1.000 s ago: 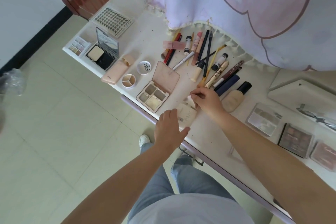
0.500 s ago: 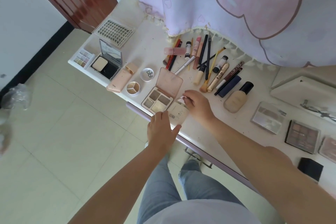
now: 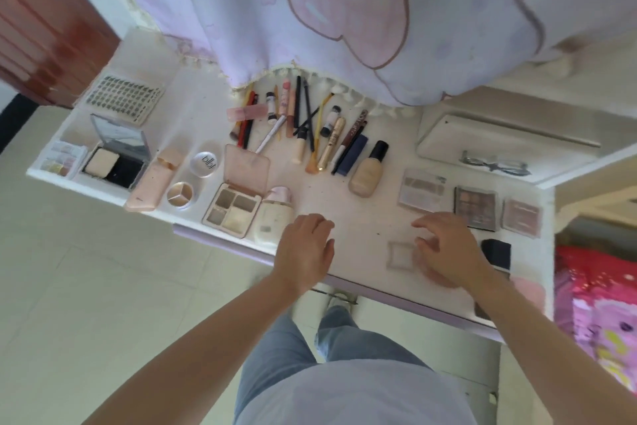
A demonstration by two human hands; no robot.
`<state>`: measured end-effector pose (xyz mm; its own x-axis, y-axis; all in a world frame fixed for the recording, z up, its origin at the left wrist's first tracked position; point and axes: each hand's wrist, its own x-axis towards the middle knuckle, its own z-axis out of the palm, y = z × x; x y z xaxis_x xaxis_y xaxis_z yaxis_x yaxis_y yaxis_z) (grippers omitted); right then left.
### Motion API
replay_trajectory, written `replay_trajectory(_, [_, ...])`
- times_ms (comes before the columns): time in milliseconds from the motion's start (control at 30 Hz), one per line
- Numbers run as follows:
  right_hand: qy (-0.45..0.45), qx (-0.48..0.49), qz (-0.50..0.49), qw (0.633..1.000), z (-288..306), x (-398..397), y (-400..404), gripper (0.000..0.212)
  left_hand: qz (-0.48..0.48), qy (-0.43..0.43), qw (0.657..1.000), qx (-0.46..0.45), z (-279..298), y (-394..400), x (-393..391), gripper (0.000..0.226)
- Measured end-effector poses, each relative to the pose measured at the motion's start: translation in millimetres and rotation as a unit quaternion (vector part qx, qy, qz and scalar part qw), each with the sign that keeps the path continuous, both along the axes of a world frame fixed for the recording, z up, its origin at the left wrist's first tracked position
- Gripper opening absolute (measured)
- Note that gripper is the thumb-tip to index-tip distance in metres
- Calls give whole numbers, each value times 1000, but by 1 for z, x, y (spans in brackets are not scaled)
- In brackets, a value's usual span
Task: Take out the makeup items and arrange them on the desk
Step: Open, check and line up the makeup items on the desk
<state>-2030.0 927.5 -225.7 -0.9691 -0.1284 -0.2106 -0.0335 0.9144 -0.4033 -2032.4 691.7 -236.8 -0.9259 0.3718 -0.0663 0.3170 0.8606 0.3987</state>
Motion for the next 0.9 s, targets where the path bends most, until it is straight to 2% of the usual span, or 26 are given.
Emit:
replay_trajectory(33, [-23, 4, -25, 999, -1, 6, 8, 23, -29, -10, 1000, 0, 0, 12, -3, 31])
replay_trajectory(100, [-5, 39, -18, 999, -6, 14, 23, 36, -85, -50, 995, -10, 3, 39, -7, 29])
replay_trajectory(233, [-105, 121, -69, 985, -7, 29, 34, 56, -165, -156, 969, -95, 2, 75, -7, 50])
replay_trajectory(267, [-109, 108, -83, 985, -7, 33, 32, 62, -175, -162, 965, -106, 1, 81, -6, 53])
replay_trajectory(333, [-91, 88, -53, 990, -7, 41, 23, 69, -181, -159, 964, -115, -3, 90, -5, 54])
replay_trajectory(367, [-53, 115, -41, 991, -16, 45, 21, 71, -184, -156, 963, -119, -5, 91, -6, 52])
replay_trajectory(467, [-25, 109, -47, 993, -22, 48, 11, 73, -181, -161, 963, -115, -11, 89, -11, 46])
replay_trajectory(567, [26, 73, -34, 996, -18, 51, -4, 56, -141, -219, 965, -36, -10, 82, -13, 49])
replay_trajectory(633, [12, -37, -66, 997, -10, 50, -17, 37, -110, -256, 959, 55, -4, 74, -14, 50])
replay_trajectory(667, [-11, -108, -128, 986, -4, 48, -22, 32, -98, -270, 953, 97, 1, 69, -16, 50])
replay_trajectory(733, [-113, -254, -251, 927, 3, 47, -34, 32, -68, -293, 940, 161, 10, 58, -22, 49])
replay_trajectory(800, [-127, -371, -326, 860, 9, 47, -39, 30, -60, -314, 927, 197, 19, 49, -29, 47])
replay_trajectory(833, [-127, -402, -339, 841, 13, 47, -40, 30, -62, -323, 921, 207, 23, 45, -32, 46])
replay_trajectory(900, [-118, -424, -326, 837, 22, 46, -43, 38, -59, -345, 908, 230, 34, 38, -37, 43])
